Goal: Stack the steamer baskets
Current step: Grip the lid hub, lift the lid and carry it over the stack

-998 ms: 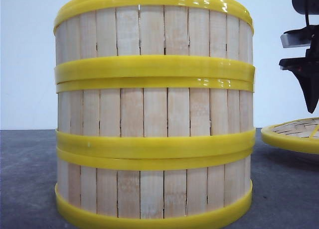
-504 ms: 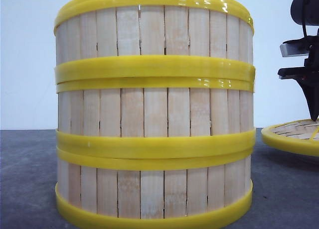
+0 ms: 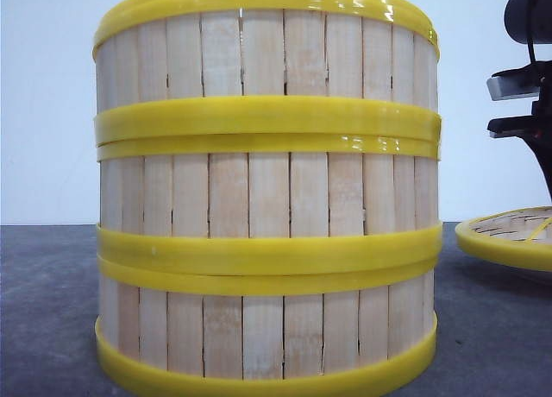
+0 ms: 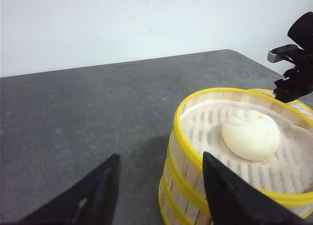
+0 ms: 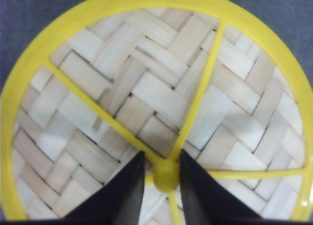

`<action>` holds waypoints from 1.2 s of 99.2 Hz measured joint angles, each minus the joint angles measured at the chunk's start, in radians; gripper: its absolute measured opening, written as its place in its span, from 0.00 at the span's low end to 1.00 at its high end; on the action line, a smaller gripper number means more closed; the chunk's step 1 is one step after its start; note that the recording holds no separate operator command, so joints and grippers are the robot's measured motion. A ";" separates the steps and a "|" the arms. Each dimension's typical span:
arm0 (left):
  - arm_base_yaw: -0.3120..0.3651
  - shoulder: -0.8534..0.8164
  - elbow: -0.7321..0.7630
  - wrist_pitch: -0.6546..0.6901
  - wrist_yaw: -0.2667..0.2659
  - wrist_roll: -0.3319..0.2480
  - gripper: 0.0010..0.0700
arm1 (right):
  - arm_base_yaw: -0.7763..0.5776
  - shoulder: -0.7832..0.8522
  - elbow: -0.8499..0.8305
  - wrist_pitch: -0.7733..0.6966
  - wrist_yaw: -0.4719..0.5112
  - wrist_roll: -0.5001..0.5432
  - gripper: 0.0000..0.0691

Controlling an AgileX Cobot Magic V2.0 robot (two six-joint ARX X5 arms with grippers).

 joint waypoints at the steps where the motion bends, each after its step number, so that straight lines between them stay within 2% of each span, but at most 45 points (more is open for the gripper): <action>1: 0.000 0.000 0.000 0.000 0.000 0.000 0.45 | 0.000 0.000 0.001 -0.004 0.002 0.000 0.14; 15: 0.000 0.000 0.000 0.000 0.000 0.000 0.45 | -0.001 0.000 0.008 -0.029 0.015 -0.018 0.09; 55: 0.000 0.000 0.000 0.000 0.000 0.000 0.45 | -0.013 -0.021 0.012 -0.074 0.015 -0.037 0.09; 75: 0.000 0.000 0.000 0.000 0.000 0.000 0.45 | -0.013 -0.078 0.125 -0.148 0.015 -0.045 0.09; 101: 0.000 0.000 0.000 0.000 0.000 0.000 0.45 | 0.010 -0.163 0.347 -0.240 -0.079 -0.053 0.09; 119: 0.000 0.000 0.000 0.011 0.000 0.000 0.45 | 0.109 -0.166 0.497 -0.311 -0.199 -0.053 0.09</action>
